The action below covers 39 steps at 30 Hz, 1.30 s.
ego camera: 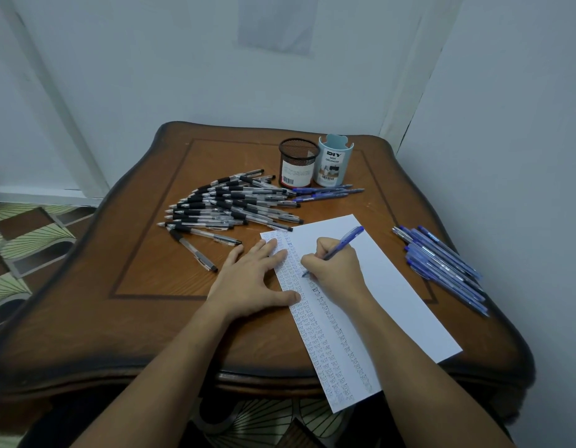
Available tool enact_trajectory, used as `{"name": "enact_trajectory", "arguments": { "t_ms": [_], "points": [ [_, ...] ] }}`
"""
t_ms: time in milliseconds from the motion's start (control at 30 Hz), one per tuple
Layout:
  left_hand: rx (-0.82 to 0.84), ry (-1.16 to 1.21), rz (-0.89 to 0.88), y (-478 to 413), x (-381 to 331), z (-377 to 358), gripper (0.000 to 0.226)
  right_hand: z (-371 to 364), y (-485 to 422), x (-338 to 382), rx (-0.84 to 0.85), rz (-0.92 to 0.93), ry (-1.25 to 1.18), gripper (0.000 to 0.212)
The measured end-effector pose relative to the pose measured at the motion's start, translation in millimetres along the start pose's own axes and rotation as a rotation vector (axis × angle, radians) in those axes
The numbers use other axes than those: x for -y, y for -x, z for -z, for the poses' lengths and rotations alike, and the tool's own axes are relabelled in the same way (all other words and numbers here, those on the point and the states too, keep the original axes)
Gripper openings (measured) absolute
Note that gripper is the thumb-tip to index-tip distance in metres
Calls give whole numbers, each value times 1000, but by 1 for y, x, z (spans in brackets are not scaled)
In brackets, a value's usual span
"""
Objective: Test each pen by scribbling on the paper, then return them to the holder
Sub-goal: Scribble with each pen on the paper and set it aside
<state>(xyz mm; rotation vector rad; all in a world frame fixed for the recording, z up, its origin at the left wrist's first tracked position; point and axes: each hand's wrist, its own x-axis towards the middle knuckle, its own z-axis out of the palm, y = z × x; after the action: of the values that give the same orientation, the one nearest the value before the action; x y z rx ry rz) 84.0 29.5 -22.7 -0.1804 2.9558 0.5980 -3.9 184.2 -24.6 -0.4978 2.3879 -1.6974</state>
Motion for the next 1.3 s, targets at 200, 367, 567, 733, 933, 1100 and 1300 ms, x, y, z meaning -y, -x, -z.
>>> {"name": "enact_trajectory", "arguments": {
  "t_ms": [200,367,567,733,933,1100,1300],
  "points": [
    [0,-4,-3,0,0,0,110,0,1,1,-14,26,21,42],
    [-1,-10,0,-1,0,0,106,0,0,-2,2,27,7,44],
    [-3,-13,1,-2,1,-1,111,1,1,0,-22,21,9,40],
    [4,-7,2,-1,0,0,106,2,-1,-3,4,9,20,39],
    [7,-12,-4,-1,2,0,102,2,-3,-2,-28,1,6,39],
    [10,-3,-5,-1,1,1,104,13,-10,4,-85,-165,-250,31],
    [7,6,-4,-1,2,0,104,18,-11,13,-2,-242,-316,37]
  ]
}}
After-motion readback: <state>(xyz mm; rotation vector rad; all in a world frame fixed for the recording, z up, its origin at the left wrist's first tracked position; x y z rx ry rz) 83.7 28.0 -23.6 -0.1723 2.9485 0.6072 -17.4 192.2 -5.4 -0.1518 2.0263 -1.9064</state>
